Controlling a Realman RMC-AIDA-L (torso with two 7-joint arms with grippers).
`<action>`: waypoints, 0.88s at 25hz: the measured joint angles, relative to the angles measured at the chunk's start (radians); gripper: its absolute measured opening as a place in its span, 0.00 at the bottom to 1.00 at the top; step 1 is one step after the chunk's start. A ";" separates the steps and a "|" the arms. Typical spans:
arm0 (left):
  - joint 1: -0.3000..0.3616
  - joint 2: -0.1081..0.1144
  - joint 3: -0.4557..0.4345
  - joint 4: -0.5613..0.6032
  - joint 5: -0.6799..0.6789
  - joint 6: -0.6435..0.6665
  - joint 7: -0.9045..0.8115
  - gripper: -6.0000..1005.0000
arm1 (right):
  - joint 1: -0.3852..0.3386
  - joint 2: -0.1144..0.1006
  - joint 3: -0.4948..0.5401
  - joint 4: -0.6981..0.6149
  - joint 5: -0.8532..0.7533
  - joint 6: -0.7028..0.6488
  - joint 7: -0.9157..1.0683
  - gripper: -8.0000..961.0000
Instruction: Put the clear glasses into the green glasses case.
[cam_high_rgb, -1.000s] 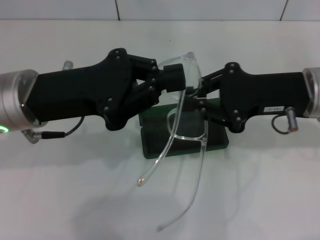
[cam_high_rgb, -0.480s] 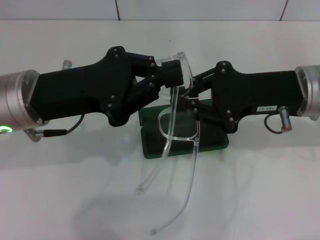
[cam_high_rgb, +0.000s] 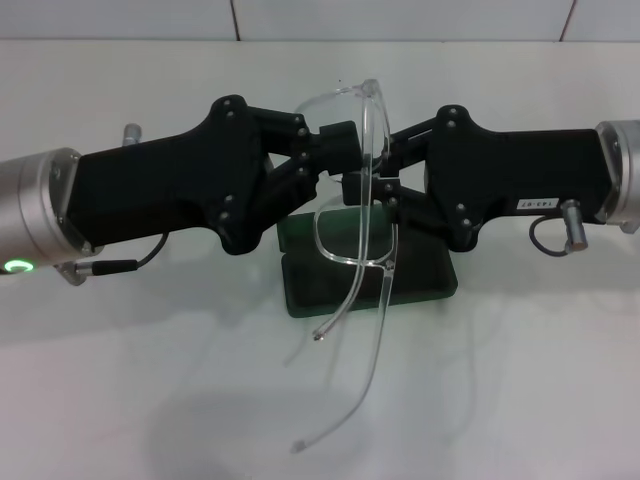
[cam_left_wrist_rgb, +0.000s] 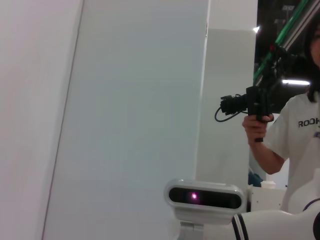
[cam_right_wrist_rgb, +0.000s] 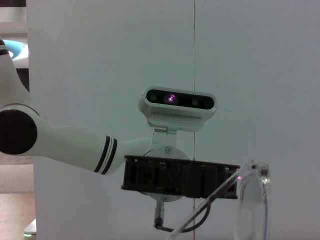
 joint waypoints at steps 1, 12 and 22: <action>0.002 0.000 0.000 0.000 -0.002 0.000 0.003 0.04 | 0.000 0.000 0.000 0.000 0.000 0.000 0.000 0.13; 0.017 0.001 0.011 0.003 -0.044 0.011 0.007 0.04 | -0.003 0.000 -0.001 0.006 0.000 0.054 -0.004 0.13; 0.011 -0.001 0.026 0.000 -0.039 0.001 0.013 0.04 | 0.008 0.002 -0.051 0.002 0.041 0.080 -0.022 0.13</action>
